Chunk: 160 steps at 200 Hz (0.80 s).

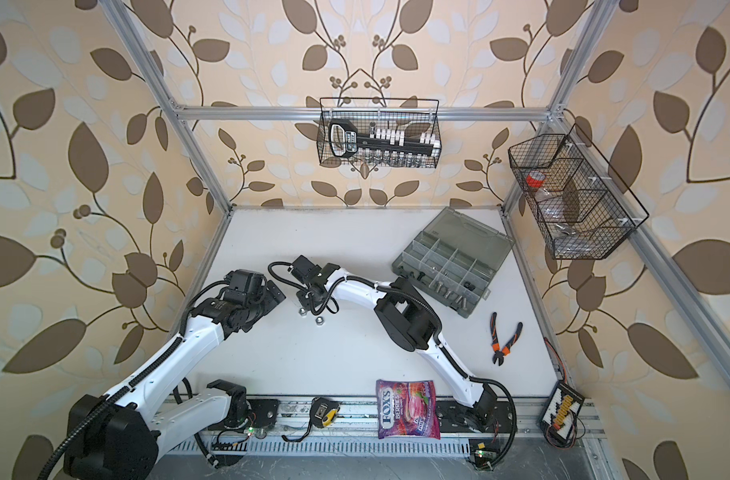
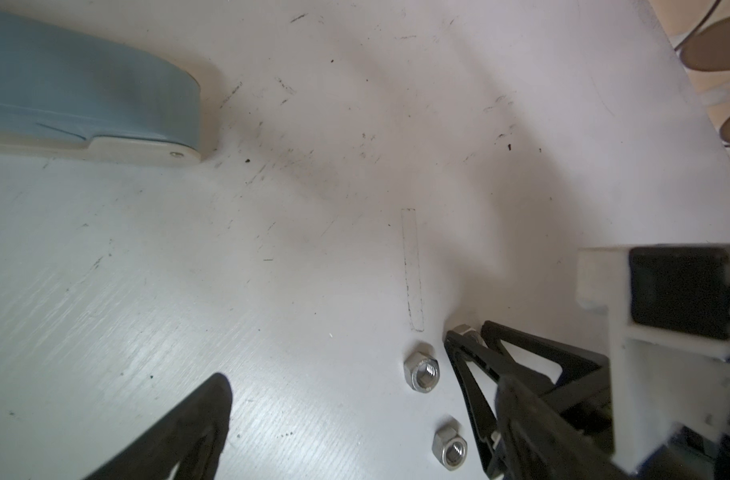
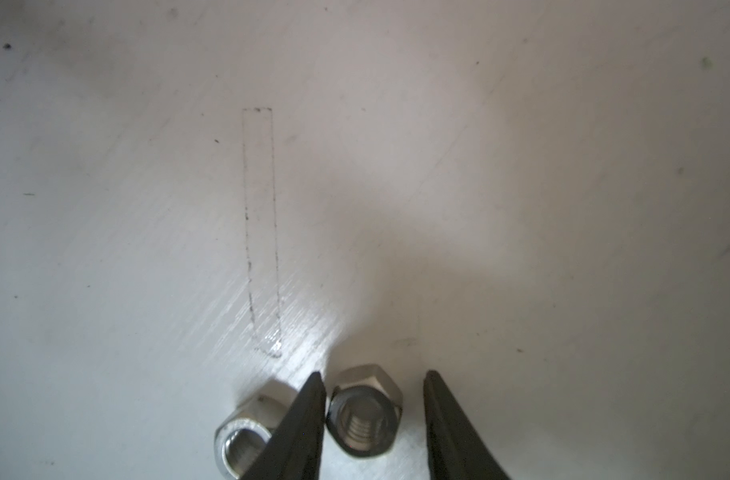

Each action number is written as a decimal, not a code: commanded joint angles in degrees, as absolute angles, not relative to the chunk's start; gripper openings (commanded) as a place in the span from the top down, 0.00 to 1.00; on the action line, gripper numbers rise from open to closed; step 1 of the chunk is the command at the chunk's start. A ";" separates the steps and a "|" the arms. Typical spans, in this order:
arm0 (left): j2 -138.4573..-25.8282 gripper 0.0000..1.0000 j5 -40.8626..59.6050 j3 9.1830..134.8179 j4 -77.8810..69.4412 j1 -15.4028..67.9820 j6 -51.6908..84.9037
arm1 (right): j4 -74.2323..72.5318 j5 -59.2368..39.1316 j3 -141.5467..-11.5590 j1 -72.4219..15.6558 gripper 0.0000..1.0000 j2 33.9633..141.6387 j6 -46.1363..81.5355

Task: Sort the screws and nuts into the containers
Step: 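Lower the right gripper and close it on another silver nut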

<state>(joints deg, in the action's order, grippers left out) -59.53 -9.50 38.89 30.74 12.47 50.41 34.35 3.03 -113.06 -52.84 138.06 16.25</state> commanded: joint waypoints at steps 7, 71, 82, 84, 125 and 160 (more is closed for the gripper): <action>-59.59 0.01 -10.72 38.59 31.30 13.01 51.15 | 37.74 4.27 -114.35 -53.41 0.64 140.71 15.47; -59.59 0.01 -10.63 38.41 30.98 13.05 51.07 | 40.19 7.75 -113.73 -54.62 0.67 140.97 14.11; -59.66 0.01 -10.63 38.54 30.91 13.01 51.06 | 40.54 8.34 -113.75 -54.83 0.67 141.23 13.81; -59.65 0.01 -10.68 38.51 30.93 13.01 51.06 | 40.59 8.41 -113.73 -54.84 0.67 141.30 13.73; -59.85 0.01 -10.37 38.63 30.67 13.01 50.89 | 40.93 9.43 -113.87 -54.91 0.75 142.63 13.14; -60.03 0.01 -10.20 38.54 30.67 13.01 50.72 | 40.90 10.24 -114.48 -54.84 0.83 143.27 12.57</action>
